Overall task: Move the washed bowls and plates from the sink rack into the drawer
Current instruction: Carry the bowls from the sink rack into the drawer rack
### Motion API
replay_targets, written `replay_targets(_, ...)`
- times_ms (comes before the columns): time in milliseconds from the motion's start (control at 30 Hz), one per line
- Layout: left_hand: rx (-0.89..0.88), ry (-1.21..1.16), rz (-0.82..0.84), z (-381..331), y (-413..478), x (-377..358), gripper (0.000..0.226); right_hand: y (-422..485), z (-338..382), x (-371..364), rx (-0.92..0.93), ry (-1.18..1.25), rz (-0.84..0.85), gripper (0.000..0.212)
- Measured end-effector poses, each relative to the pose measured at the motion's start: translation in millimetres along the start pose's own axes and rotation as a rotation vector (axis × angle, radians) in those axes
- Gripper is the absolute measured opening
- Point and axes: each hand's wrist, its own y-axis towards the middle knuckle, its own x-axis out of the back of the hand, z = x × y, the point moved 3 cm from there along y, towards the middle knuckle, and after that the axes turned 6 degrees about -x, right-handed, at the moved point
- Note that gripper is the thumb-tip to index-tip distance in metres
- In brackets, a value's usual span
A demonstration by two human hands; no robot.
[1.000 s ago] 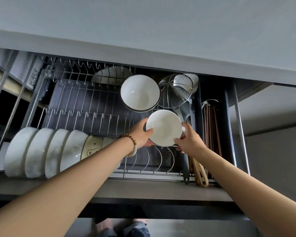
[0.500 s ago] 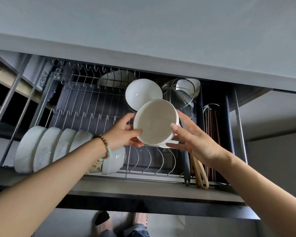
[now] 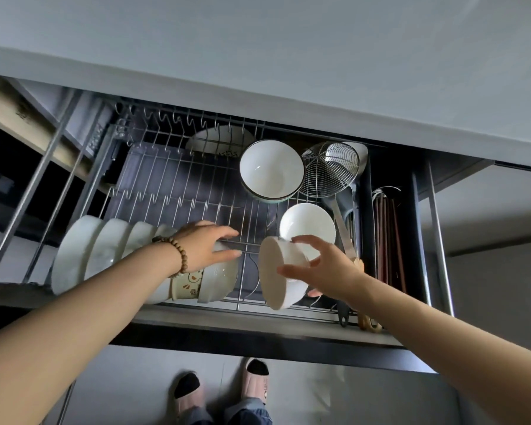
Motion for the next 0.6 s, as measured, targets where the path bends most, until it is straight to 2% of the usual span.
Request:
replay_targets(200, 0.014, 0.210, 0.164, -4.3, -6.1, -1.1, 0.065, 8.9, 0.4, -23.3, -0.038, -0.153, -0.041, 0.074)
replay_targets(333, -0.017, 0.205, 0.163, 8.4, 0.2, -9.4, 0.067, 12.4, 0.0, -30.1, -0.061, -0.186, -0.085, 0.074)
replay_targets(600, -0.051, 0.198, 0.149, 16.8, 6.6, -16.1, 0.070, 22.7, 8.6, -43.8, -0.138, -0.099, -0.075, 0.072)
